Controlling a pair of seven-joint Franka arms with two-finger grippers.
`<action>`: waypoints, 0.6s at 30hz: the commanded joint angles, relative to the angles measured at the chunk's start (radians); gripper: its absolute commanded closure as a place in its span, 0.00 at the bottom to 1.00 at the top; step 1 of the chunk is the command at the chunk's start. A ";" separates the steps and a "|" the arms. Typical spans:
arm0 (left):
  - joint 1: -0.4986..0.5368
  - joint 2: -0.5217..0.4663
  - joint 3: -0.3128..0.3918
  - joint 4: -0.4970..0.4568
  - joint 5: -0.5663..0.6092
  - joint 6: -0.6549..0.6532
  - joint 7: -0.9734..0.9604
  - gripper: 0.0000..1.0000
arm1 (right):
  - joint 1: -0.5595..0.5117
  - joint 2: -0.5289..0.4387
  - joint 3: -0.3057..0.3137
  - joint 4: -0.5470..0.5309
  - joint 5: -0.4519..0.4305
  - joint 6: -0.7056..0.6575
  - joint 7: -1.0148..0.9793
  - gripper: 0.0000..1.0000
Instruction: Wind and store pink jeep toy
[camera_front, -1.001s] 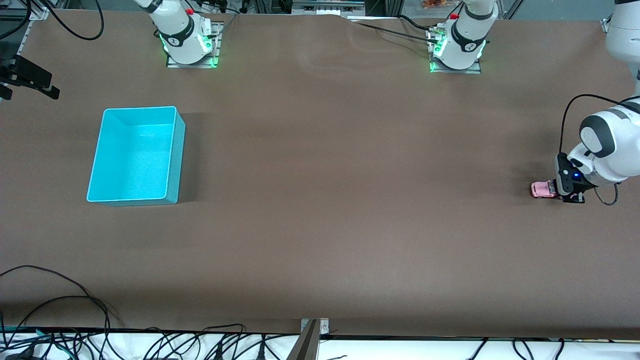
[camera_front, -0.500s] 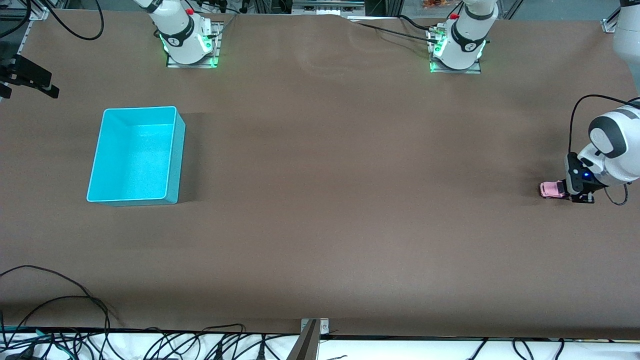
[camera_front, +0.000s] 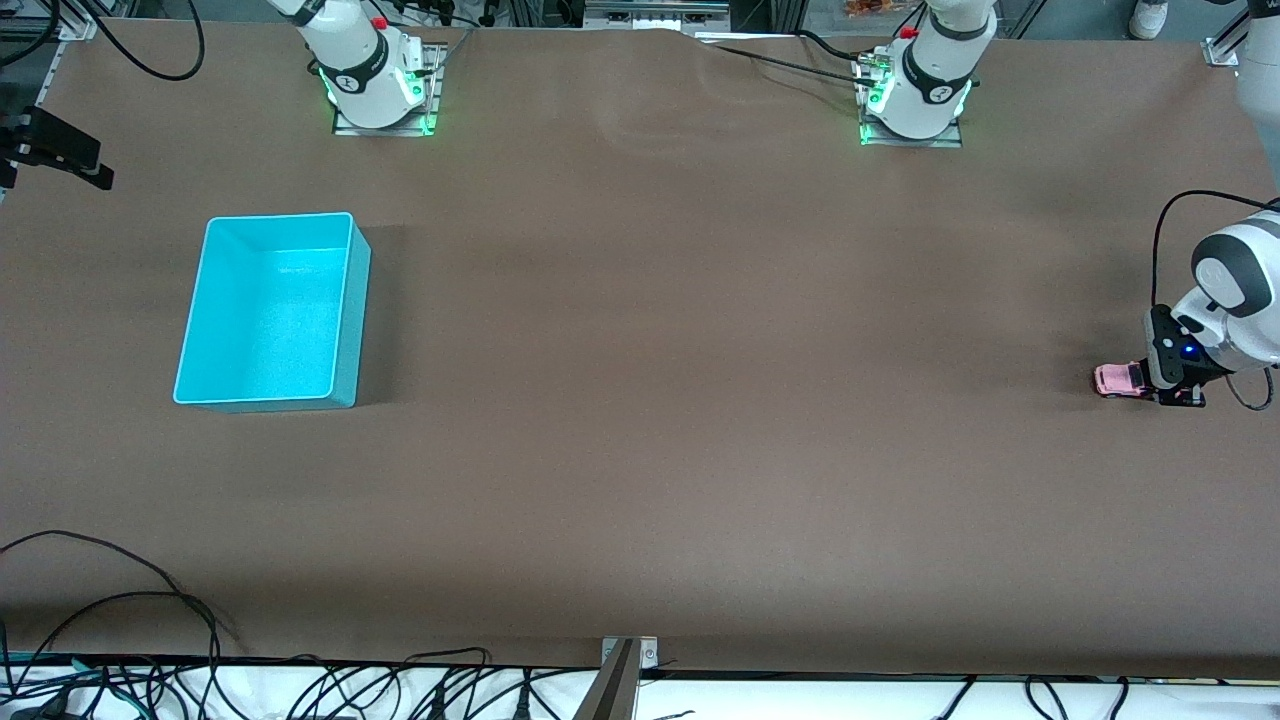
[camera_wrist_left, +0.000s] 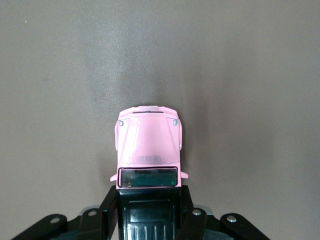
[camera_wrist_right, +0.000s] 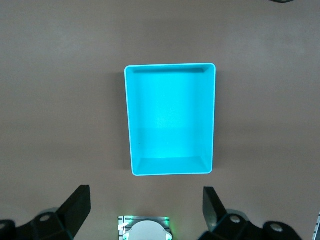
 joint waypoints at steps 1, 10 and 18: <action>0.019 0.078 -0.007 0.043 0.006 0.010 0.048 0.96 | 0.003 0.003 0.002 0.014 -0.018 -0.002 -0.001 0.00; 0.030 0.085 -0.007 0.050 0.006 0.010 0.051 0.96 | 0.004 0.005 0.007 0.014 -0.016 -0.003 -0.005 0.00; 0.030 0.084 -0.010 0.064 0.004 0.005 0.051 0.92 | 0.004 0.005 0.007 0.014 -0.014 -0.003 -0.013 0.00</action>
